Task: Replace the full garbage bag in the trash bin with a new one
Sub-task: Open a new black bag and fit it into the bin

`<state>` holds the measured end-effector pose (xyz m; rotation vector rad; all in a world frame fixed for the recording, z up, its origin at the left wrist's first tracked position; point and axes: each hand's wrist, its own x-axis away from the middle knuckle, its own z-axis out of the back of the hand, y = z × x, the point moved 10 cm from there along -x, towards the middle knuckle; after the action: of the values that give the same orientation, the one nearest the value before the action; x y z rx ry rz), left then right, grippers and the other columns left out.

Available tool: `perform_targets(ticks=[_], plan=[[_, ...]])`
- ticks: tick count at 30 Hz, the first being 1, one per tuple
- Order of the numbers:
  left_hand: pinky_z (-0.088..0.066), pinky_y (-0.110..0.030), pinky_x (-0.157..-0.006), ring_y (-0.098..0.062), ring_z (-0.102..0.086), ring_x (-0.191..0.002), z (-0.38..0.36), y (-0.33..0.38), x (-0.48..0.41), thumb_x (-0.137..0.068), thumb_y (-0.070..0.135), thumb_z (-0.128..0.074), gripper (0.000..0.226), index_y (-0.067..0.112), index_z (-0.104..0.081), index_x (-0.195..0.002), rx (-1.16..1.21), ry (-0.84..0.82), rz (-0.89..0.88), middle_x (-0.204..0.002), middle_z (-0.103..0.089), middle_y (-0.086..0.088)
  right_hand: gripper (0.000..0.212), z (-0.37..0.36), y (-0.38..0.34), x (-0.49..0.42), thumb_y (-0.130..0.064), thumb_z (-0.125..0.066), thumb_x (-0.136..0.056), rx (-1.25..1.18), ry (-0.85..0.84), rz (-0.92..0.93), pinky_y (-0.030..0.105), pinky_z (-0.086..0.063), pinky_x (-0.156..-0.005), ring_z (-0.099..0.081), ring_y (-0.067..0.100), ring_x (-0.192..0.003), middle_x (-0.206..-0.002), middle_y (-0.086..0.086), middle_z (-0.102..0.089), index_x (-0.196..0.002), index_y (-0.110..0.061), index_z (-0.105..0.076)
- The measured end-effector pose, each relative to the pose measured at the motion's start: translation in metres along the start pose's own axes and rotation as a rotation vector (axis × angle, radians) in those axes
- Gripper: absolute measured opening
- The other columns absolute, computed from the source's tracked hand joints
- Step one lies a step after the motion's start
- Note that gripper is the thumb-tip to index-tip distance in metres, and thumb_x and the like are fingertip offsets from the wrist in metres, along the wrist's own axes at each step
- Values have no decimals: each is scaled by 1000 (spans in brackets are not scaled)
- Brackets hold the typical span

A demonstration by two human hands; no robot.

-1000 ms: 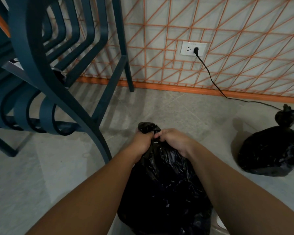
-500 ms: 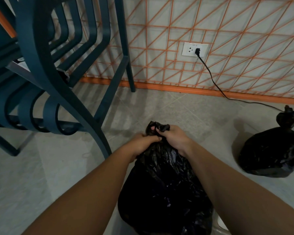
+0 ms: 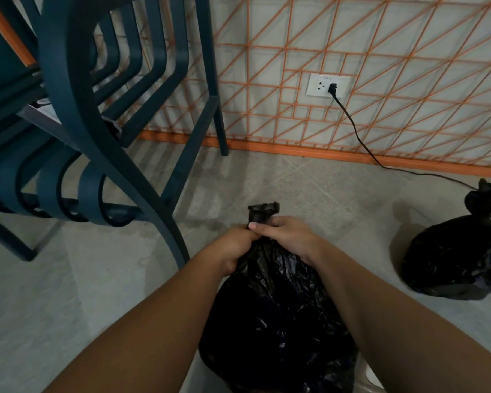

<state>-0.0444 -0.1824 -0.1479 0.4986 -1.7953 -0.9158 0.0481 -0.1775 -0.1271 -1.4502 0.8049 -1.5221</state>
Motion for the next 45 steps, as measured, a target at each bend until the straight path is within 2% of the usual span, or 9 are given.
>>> perform_targets(ticks=[4, 8, 10, 17, 24, 30, 35, 42, 45], plan=[[-56, -29, -65, -24, -71, -76, -1, -10, 0, -92, 18, -52, 17, 15, -69, -96, -47, -7, 75, -86, -74, -11, 24, 3, 3, -8, -37, -70, -80, 154, 59, 3, 28, -51, -81, -69, 16, -88, -93, 8, -75, -90, -16, -75], [-55, -24, -55, -20, -71, -62, 3, -25, -1, -88, 21, -55, 18, 11, -70, -89, 1, -43, 189, -73, -75, -9, 20, -1, 0, -8, -14, -61, -87, 93, 39, 37, 22, -50, -70, -62, 20, -80, -88, 18, -69, -94, 2, -71], [-55, -25, -59, -21, -72, -64, 5, -29, -2, -86, 23, -58, 18, 10, -72, -86, 3, -70, 214, -76, -75, -10, 13, -1, -5, -7, -5, -57, -88, 1, 53, 74, 14, -48, -63, -58, 19, -75, -83, 15, -63, -94, -1, -68], [-56, -30, -70, -20, -71, -72, 0, -33, 0, -90, 20, -56, 19, 7, -70, -93, 23, -136, 253, -82, -75, -10, 27, -2, 16, -5, 0, -45, -94, -357, 3, -118, 25, -55, -66, -66, 20, -78, -85, 8, -71, -91, -13, -68], [-54, -30, -66, -24, -65, -69, -1, -24, 3, -82, 20, -44, 27, 3, -65, -85, 108, -165, 225, -80, -66, -14, 18, -11, -2, 0, -2, -55, -88, -138, -163, -110, 38, -56, -80, -68, 27, -84, -85, 11, -71, -85, -11, -70], [-52, -37, -83, -27, -64, -85, 5, -5, -4, -88, 4, -53, 18, 10, -64, -101, -100, -69, 4, -96, -64, -18, 25, -6, -12, -2, -1, -59, -85, -9, -144, -1, 30, -52, -76, -65, 19, -79, -73, -1, -71, -71, -19, -69], [-55, -26, -70, -18, -69, -77, -7, 12, 0, -85, -8, -47, 39, 21, -67, -102, -155, -127, -140, -88, -71, -9, 34, -5, -9, -2, 10, -53, -83, -24, -138, 9, 41, -50, -98, -65, 31, -106, -109, 17, -70, -93, -16, -73], [-35, -29, -62, -18, -47, -74, 6, 36, 2, -86, 7, -51, 25, 24, -40, -71, -757, 127, -360, -72, -49, 2, 29, -2, -20, 7, 15, -58, -78, 21, -174, 111, 25, -50, -77, -61, 14, -78, -81, 5, -65, -78, -13, -66], [-35, -27, -59, -14, -45, -68, 6, 40, 5, -86, 11, -54, 26, 24, -40, -69, -770, 158, -366, -68, -48, 6, 28, 3, -26, 9, 17, -60, -75, 169, -114, 152, 20, -45, -69, -54, 13, -73, -75, 6, -58, -76, -11, -59]])
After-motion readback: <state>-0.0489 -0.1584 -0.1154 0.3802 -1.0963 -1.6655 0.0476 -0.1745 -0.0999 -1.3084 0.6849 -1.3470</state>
